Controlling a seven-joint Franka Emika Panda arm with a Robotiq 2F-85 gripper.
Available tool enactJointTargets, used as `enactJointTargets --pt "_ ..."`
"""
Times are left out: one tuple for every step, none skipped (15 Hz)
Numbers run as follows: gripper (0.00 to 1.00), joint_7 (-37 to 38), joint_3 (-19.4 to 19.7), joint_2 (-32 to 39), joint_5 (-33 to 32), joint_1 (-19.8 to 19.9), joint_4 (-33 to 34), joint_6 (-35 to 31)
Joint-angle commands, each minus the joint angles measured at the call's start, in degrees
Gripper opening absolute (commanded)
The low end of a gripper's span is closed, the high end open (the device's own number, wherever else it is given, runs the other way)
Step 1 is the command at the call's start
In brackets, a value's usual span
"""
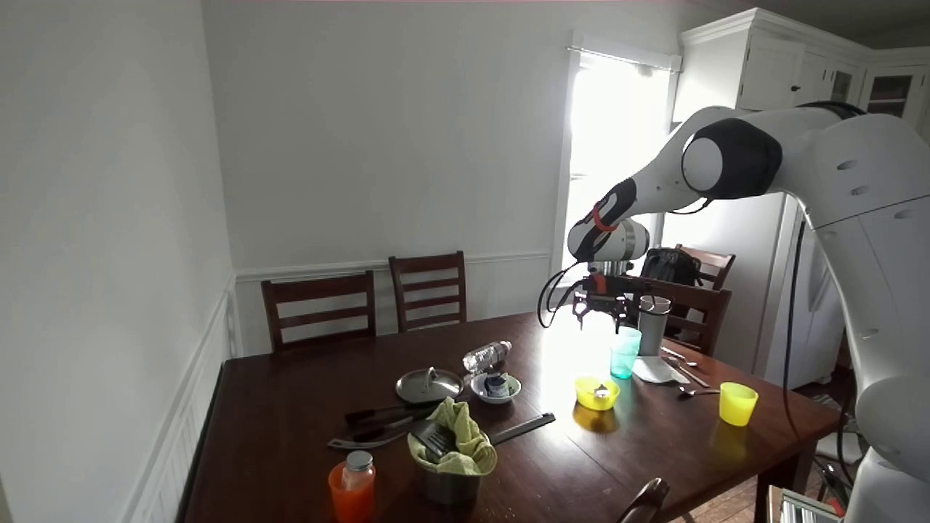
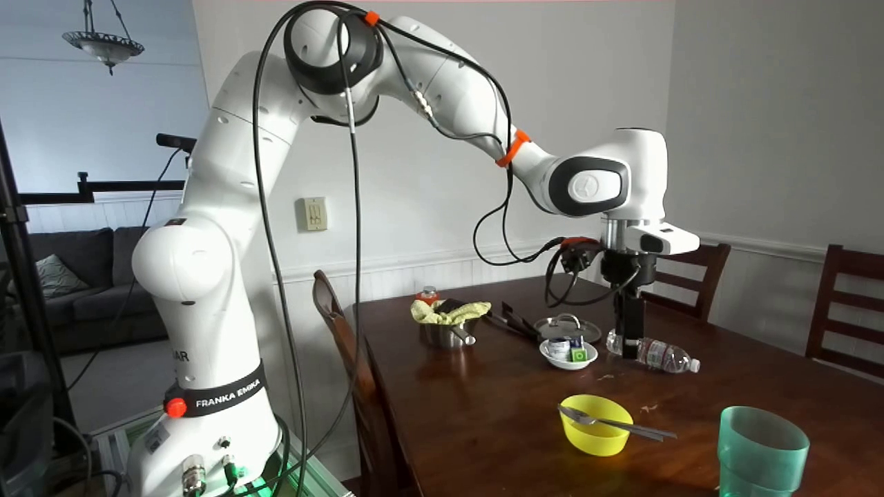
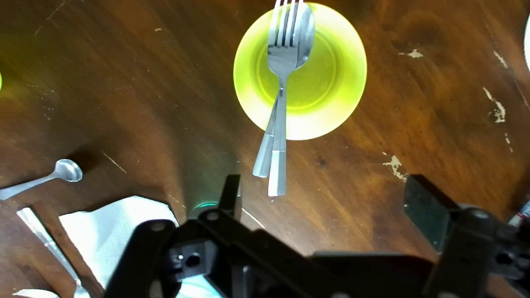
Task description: Pick up the silver fork and put it on the silver spoon
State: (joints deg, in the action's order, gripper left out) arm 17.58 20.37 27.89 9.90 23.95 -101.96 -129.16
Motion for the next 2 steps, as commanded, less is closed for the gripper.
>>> enactJointTargets --pt "1.00 0.0 -0.1 0.2 0.0 0.1 0.4 0.2" --pt "1.00 0.0 -0.1 0.2 0.0 0.1 0.4 0.2"
